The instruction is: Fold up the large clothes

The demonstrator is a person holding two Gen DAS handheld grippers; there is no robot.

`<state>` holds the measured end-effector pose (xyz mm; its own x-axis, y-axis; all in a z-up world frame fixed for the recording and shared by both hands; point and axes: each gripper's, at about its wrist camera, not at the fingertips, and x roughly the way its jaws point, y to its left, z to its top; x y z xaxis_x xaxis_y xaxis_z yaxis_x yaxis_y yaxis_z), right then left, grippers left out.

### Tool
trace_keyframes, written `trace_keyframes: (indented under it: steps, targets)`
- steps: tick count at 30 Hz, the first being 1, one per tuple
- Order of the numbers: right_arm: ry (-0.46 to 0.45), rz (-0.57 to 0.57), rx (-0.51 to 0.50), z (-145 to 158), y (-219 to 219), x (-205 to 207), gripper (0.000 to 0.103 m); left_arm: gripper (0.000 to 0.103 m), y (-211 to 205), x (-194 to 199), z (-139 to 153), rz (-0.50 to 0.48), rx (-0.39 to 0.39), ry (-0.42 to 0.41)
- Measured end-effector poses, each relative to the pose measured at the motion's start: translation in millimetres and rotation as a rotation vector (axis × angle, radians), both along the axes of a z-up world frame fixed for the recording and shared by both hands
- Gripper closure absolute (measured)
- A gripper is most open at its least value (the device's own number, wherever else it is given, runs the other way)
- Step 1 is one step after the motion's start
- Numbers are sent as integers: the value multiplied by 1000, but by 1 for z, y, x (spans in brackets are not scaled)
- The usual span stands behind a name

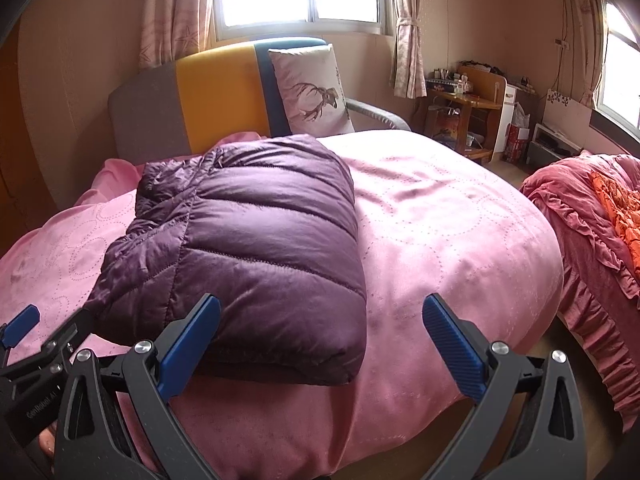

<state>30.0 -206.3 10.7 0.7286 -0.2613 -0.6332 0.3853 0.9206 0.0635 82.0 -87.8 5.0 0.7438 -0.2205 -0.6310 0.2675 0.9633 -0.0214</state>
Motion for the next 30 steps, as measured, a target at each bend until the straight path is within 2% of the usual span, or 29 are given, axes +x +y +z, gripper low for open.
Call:
trace_keyframes:
  steps: [5, 11, 17, 22, 26, 30]
  targets:
    - [32, 1, 16, -8, -1, 9, 2, 4, -3, 5, -2, 12, 12, -12]
    - [26, 13, 8, -6, 3, 11, 2, 4, -7, 7, -7, 10, 2, 4]
    - [40, -25, -16, -4, 4, 7, 2, 4, -6, 10, -3, 23, 5, -3]
    - [97, -38, -1, 1, 6, 4, 2, 4, -10, 13, 0, 32, 18, 18]
    - [109, -43, -3, 1, 10, 4, 2, 4, -12, 6, 1, 20, 29, 15]
    - [114, -50, -20, 1, 15, 4, 2, 4, -11, 3, -2, 13, 12, 45]
